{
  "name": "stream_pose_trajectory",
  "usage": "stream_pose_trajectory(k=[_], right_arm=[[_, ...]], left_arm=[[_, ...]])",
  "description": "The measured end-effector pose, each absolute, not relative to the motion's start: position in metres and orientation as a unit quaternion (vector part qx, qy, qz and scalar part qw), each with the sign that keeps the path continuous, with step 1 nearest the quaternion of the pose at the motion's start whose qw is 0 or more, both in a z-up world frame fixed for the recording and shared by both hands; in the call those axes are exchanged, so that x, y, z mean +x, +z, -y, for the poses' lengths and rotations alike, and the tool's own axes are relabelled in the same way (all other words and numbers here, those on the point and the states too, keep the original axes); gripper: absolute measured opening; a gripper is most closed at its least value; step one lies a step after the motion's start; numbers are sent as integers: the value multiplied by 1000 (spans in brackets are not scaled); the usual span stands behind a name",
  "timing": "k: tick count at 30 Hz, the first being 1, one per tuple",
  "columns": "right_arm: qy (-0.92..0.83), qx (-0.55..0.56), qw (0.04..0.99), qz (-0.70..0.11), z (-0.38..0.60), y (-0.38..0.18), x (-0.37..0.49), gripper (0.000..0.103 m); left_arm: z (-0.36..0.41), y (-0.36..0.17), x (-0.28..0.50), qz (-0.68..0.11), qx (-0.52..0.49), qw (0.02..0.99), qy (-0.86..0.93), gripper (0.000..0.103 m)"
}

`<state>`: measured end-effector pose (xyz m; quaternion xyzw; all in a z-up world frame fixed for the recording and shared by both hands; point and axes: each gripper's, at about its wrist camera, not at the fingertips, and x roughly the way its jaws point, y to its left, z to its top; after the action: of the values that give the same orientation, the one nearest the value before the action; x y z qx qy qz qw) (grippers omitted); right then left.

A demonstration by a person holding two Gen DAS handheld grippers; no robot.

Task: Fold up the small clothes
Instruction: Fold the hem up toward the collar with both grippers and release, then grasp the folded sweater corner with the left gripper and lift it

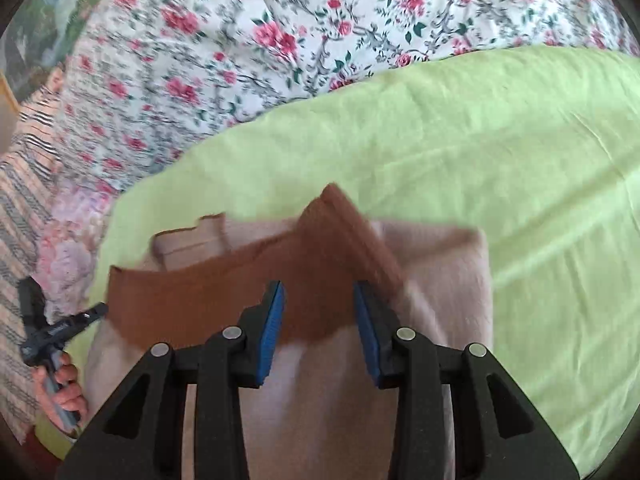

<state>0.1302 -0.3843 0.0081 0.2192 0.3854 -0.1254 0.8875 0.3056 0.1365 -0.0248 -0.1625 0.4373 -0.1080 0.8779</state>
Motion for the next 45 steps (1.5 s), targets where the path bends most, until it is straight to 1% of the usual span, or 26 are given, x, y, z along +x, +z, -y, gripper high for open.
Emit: stream_pose_trajectory(k=[5, 8, 13, 17, 19, 20, 21, 23, 24, 27, 29, 32, 40, 43, 44, 45], right_arm=[[-96, 226, 891, -381, 339, 8, 89, 39], [-83, 232, 891, -382, 316, 1, 69, 39], [-61, 262, 885, -381, 287, -12, 32, 40], [-57, 283, 877, -384, 274, -21, 16, 40], [-58, 291, 875, -383, 270, -23, 9, 41], [-57, 294, 874, -382, 268, -22, 6, 41], [-57, 294, 875, -381, 266, -21, 3, 41], [-57, 292, 876, -379, 262, -19, -1, 42], [-57, 290, 877, -378, 260, -17, -2, 43], [-54, 289, 879, -377, 257, -15, -5, 46], [-53, 288, 879, -377, 255, -14, -7, 46], [-50, 289, 879, -377, 253, -14, -8, 46], [-40, 287, 878, -380, 254, -14, 0, 47], [-41, 286, 879, -379, 255, -14, 3, 47], [-40, 285, 879, -379, 256, -14, 5, 47], [-39, 285, 879, -379, 258, -13, 8, 47]], left_arm=[[-129, -17, 238, -424, -174, 877, -142, 29], [-116, -17, 196, -430, -170, 872, -163, 33], [-96, -23, 144, -446, -164, 860, -187, 33], [-84, -30, 113, -459, -175, 848, -198, 39], [-79, -34, 102, -464, -180, 844, -200, 39], [-76, -36, 99, -465, -183, 843, -198, 42], [-74, -38, 94, -467, -189, 841, -196, 48], [-72, -42, 88, -470, -203, 838, -191, 57], [-71, -44, 88, -471, -209, 836, -189, 59], [-73, -52, 88, -480, -232, 825, -187, 61], [-75, -56, 90, -484, -247, 820, -182, 61], [-83, -62, 95, -482, -276, 814, -170, 65], [-118, -71, 134, -447, -337, 822, -102, 64], [-127, -68, 150, -434, -339, 831, -78, 64], [-128, -67, 154, -431, -335, 835, -69, 61], [-129, -67, 158, -429, -333, 837, -62, 55]])
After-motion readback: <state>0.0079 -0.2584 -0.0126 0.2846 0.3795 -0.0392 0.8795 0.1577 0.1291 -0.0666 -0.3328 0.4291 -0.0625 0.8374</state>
